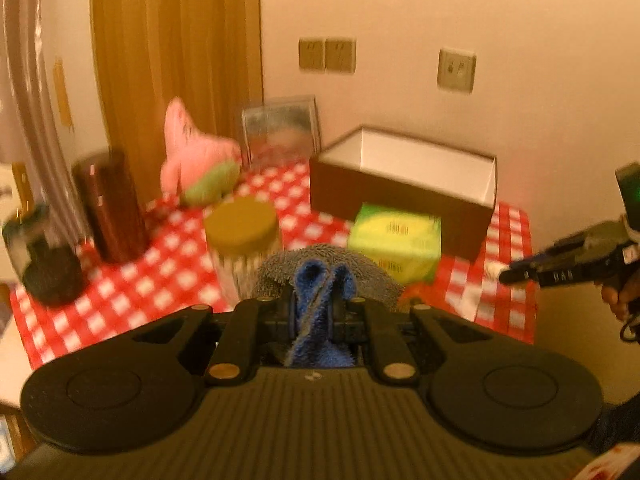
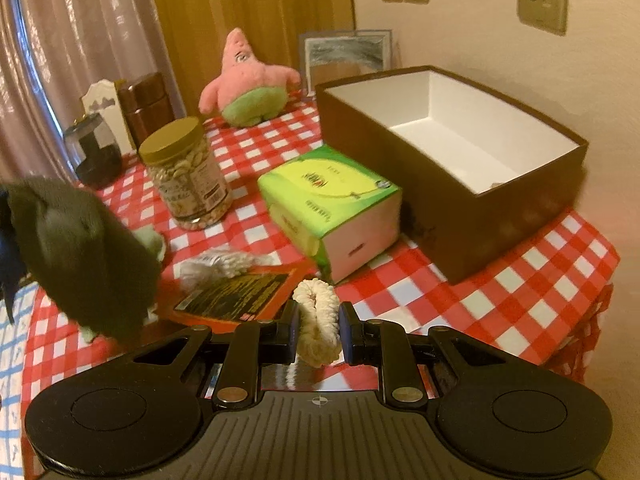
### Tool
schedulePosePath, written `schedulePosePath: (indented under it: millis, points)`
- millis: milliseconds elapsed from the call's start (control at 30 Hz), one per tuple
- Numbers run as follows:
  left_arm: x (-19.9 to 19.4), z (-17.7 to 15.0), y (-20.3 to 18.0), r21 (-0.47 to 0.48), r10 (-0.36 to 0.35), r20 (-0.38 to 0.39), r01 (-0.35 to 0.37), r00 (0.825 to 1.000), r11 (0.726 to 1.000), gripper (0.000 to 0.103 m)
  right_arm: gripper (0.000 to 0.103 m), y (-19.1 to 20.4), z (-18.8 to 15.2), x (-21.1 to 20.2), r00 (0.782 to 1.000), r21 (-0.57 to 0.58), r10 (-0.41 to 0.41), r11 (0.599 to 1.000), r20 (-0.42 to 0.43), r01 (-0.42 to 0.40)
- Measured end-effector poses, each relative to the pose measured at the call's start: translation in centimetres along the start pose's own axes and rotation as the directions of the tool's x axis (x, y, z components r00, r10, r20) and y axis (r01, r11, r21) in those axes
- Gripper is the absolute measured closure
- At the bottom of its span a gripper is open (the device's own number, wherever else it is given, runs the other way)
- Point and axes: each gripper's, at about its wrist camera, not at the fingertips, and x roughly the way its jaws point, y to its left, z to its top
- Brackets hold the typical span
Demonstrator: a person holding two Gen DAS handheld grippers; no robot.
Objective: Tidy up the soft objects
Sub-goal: 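Raise the blue cloth with the left gripper while the right gripper holds the scrunchie, then carry the grey-blue cloth and cream scrunchie with both grippers over the brown box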
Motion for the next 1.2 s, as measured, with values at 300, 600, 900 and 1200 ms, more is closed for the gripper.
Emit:
schedulePosePath:
  millis: [300, 600, 900, 1200]
  points:
    - [4.0, 5.7, 0.9, 0.086, 0.012, 0.092, -0.02, 0.996, 0.996, 0.091, 0.083, -2.3, 1.5, -1.5, 0.998, 0.02, -0.04, 0.999, 0.056, 0.039]
    - [10.9, 11.6, 0.7, 0.115, 0.041, 0.116, -0.054, 0.992, 0.992, 0.091, 0.083, -4.1, 3.8, -1.9, 0.993, 0.025, -0.065, 0.998, 0.098, 0.063]
    - [17.2, 16.2, 0.1, 0.119, 0.022, 0.124, -0.036, 0.992, 0.992, 0.091, 0.083, -6.3, 7.3, -1.2, 0.983, 0.037, -0.091, 0.996, 0.159, 0.086]
    - [22.6, 20.7, -3.6, 0.124, -0.067, 0.166, 0.046, 0.984, 0.991, 0.091, 0.083, -10.4, 11.3, 1.8, 0.973, 0.063, -0.132, 0.991, 0.191, 0.122]
